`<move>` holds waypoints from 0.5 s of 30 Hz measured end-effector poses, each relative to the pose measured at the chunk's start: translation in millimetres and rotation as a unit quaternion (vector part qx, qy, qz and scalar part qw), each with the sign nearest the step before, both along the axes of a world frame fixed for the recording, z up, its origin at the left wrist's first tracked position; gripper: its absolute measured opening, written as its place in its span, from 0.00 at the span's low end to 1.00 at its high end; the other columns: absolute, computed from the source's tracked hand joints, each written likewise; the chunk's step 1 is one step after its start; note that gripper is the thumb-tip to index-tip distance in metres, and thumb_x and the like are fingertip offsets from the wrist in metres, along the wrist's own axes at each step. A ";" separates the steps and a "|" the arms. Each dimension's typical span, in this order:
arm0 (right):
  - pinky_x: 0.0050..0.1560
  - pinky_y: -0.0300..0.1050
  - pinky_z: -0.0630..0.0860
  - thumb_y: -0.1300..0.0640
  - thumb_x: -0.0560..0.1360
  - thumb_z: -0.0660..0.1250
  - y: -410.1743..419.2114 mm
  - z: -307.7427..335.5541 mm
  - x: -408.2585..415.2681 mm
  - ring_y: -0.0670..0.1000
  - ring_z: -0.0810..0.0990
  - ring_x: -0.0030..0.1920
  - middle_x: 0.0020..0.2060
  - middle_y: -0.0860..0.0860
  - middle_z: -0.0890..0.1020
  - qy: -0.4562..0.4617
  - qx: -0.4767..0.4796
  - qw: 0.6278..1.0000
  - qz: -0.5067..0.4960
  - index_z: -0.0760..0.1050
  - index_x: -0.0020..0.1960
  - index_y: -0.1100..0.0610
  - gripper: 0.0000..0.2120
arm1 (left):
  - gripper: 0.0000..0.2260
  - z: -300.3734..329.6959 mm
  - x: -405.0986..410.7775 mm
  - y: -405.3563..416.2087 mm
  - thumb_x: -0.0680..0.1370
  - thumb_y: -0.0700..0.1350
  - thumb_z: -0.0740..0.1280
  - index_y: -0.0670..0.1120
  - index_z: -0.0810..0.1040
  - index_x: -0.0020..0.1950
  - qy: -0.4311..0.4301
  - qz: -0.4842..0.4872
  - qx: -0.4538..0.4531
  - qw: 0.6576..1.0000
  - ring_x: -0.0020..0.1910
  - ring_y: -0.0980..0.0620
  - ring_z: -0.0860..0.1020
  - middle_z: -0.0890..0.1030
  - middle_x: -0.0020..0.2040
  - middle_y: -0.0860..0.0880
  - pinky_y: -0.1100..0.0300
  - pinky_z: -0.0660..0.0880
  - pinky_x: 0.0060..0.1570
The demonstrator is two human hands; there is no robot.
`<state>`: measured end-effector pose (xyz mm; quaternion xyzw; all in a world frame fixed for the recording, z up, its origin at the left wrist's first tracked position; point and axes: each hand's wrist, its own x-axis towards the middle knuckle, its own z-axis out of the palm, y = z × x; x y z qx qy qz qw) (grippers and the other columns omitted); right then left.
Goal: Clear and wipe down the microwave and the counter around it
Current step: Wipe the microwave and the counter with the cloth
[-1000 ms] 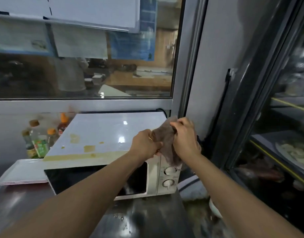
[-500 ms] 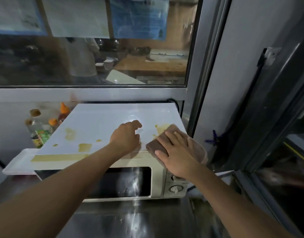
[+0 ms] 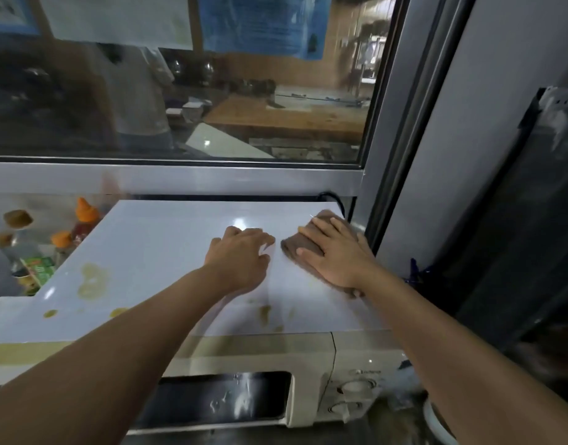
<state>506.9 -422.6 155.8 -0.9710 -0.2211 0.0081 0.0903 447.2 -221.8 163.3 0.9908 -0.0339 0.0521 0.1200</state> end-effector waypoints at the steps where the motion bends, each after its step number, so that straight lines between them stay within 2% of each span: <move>1: 0.72 0.63 0.47 0.32 0.75 0.47 3.8 1.4 12.9 0.49 0.43 0.76 0.76 0.41 0.51 -0.007 -0.001 1.000 -0.004 0.52 0.74 0.37 0.28 | 0.17 -0.6 1.9 0.9 0.78 0.51 0.57 0.58 0.68 0.68 -0.001 0.000 -0.003 1.000 0.67 0.45 0.64 0.68 0.71 0.56 0.47 0.66 0.60; 4: 0.71 0.61 0.50 0.35 0.77 0.48 11.8 4.7 33.2 0.50 0.44 0.76 0.76 0.42 0.52 -0.014 -0.008 1.000 -0.015 0.54 0.74 0.39 0.27 | 0.18 -0.6 3.6 2.2 0.78 0.50 0.58 0.58 0.68 0.68 0.006 0.001 -0.021 1.000 0.67 0.45 0.63 0.67 0.71 0.56 0.47 0.67 0.61; 7: 0.73 0.60 0.45 0.38 0.79 0.46 13.7 8.1 21.0 0.50 0.42 0.76 0.77 0.43 0.49 0.004 -0.015 1.000 -0.016 0.51 0.75 0.41 0.25 | 0.18 1.8 2.3 2.8 0.78 0.50 0.58 0.58 0.68 0.67 0.016 0.004 -0.024 1.000 0.66 0.45 0.62 0.67 0.71 0.55 0.48 0.67 0.61; 10: 0.73 0.61 0.39 0.41 0.80 0.42 3.8 4.3 -24.3 0.49 0.40 0.76 0.77 0.43 0.46 0.003 -0.010 1.000 0.006 0.46 0.76 0.42 0.25 | 0.18 2.8 1.7 3.1 0.78 0.50 0.58 0.58 0.68 0.67 0.017 0.001 -0.018 1.000 0.67 0.45 0.62 0.67 0.70 0.55 0.48 0.67 0.60; 13: 0.74 0.59 0.37 0.37 0.74 0.35 -13.5 -4.9 -80.6 0.47 0.37 0.76 0.76 0.40 0.43 -0.037 -0.017 0.998 0.050 0.41 0.75 0.39 0.29 | 0.17 7.0 5.6 6.8 0.77 0.47 0.58 0.56 0.70 0.66 0.018 -0.012 -0.025 0.999 0.65 0.45 0.63 0.69 0.69 0.53 0.47 0.69 0.61; 15: 0.73 0.57 0.36 0.33 0.71 0.34 -21.8 -4.7 -93.2 0.45 0.37 0.75 0.76 0.38 0.42 -0.025 -0.017 0.998 0.062 0.40 0.73 0.34 0.30 | 0.18 9.5 11.5 12.8 0.77 0.45 0.59 0.54 0.70 0.66 0.015 0.003 -0.022 1.000 0.65 0.45 0.64 0.69 0.68 0.51 0.47 0.68 0.62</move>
